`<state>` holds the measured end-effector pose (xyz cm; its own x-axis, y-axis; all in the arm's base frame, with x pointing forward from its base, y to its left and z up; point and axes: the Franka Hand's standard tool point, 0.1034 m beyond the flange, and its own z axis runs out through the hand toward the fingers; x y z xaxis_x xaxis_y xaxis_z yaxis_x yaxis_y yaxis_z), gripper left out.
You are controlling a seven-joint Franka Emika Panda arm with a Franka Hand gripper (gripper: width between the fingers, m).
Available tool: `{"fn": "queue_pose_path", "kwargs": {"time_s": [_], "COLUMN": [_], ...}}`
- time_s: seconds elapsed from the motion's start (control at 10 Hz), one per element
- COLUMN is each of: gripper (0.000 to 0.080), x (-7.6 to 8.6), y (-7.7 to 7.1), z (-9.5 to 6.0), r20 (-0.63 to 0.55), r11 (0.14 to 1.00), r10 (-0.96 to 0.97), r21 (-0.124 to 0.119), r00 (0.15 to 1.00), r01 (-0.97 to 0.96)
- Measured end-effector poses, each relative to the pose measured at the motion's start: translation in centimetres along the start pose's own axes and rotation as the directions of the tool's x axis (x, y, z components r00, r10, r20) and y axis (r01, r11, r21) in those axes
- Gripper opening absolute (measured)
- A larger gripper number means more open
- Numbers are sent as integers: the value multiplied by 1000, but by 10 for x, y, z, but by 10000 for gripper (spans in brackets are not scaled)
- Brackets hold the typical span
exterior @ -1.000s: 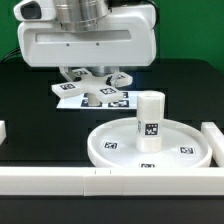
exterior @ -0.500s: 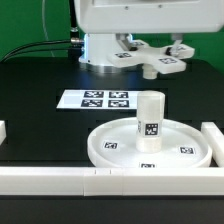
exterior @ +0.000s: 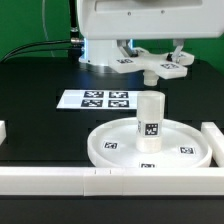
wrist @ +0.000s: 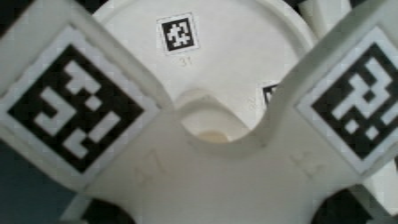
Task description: Assemble round table
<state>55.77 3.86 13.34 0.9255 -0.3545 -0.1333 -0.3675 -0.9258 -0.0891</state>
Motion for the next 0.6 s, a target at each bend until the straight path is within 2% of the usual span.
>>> {"fn": "queue_pose_path", "kwargs": {"time_s": [0.6], "gripper": [453], "x": [4], "y": [2], "z": [12], "r20": [0], "r11": [1000], "r10": [-2], "r21": [-10], "r00": [1000], "r01": [2]}}
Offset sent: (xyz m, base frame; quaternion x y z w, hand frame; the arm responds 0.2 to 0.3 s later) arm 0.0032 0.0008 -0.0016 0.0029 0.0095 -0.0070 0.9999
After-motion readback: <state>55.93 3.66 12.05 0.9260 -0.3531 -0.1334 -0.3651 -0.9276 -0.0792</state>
